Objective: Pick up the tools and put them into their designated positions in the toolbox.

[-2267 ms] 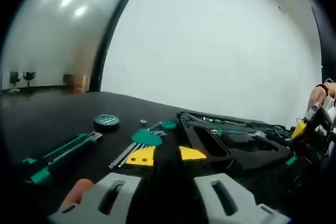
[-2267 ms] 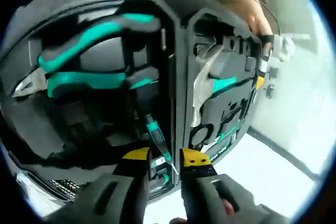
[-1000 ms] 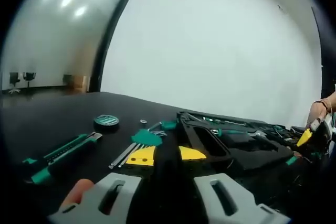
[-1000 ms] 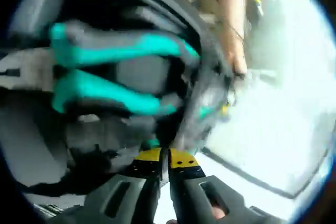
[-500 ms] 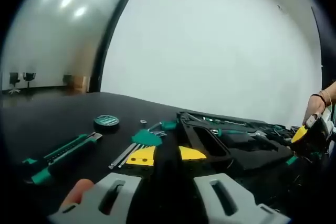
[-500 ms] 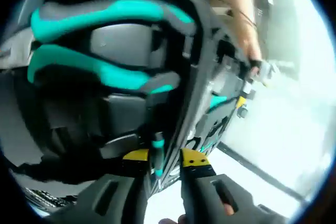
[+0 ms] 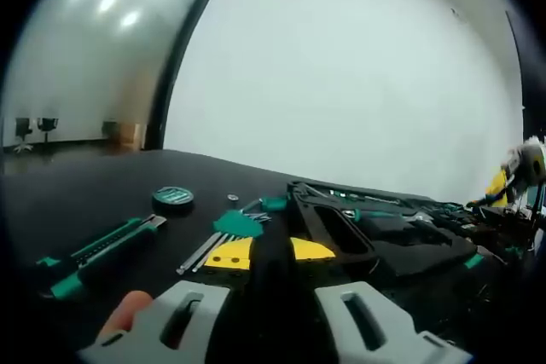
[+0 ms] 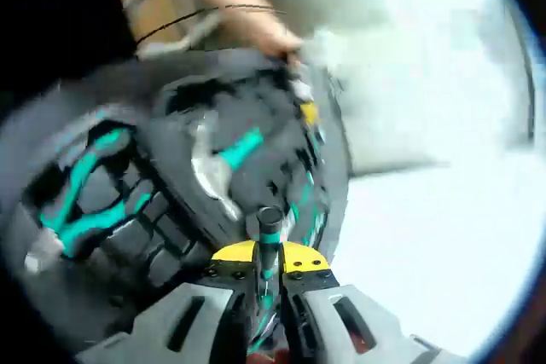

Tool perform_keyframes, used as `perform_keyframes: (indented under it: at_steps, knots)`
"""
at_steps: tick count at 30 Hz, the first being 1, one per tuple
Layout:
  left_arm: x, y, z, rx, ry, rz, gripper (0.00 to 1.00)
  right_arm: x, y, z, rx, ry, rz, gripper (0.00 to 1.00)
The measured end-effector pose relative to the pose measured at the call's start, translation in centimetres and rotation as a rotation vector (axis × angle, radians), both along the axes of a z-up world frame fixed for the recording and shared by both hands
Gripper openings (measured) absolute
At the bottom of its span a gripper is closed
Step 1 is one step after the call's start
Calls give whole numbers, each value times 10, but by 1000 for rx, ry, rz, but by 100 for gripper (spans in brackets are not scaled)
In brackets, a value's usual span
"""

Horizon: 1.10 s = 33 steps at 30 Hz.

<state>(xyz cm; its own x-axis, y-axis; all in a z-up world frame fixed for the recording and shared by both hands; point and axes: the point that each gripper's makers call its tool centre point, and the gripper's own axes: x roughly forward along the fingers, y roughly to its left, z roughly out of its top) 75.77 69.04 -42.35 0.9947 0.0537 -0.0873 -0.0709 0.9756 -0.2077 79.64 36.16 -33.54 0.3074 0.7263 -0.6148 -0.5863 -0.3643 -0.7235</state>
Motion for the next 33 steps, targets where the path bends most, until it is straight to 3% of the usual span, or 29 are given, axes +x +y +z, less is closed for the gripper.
perform_keyframes:
  at_steps: [2, 3, 5, 7, 9, 10, 12, 13, 17, 19, 22, 24, 33]
  knots:
    - [-1, -1, 0, 1, 0, -1, 17, 23, -13, 14, -12, 149, -204, 7]
    - [-1, -1, 0, 2, 0, -1, 17, 40, -26, 16, -87, 225, -307, 7]
    - [-1, -1, 0, 5, 0, 1, 17, 70, -39, 18, -188, 212, -440, 7]
    - [0, -1, 0, 5, 0, 2, 17, 74, -45, 5, -272, 282, -514, 7]
    - [0, 0, 0, 3, 1, 3, 17, 81, -37, -8, -287, 352, -575, 7]
    - [0, 0, 0, 2, 1, 3, 17, 79, -37, -16, -327, 376, -583, 7]
    - [1, 0, 0, 0, 1, 2, 17, 83, -25, -28, -318, 378, -579, 7]
    - [1, 0, 0, 0, 1, 1, 17, 83, -26, -36, -371, 357, -563, 7]
    - [1, 0, 0, 1, 1, 0, 17, 53, -11, -55, -397, 363, -556, 7]
    - [1, 0, 0, 2, 1, -1, 17, 62, -12, -56, -435, 303, -534, 6]
    - [2, 1, 0, 3, 1, -2, 17, 66, -4, -60, -450, 334, -591, 6]
    - [3, 2, 0, 4, 1, -1, 17, 56, -7, -60, -501, 318, -595, 6]
    - [1, 1, 1, 5, 0, 0, 17, 67, -6, -24, -505, 264, -589, 6]
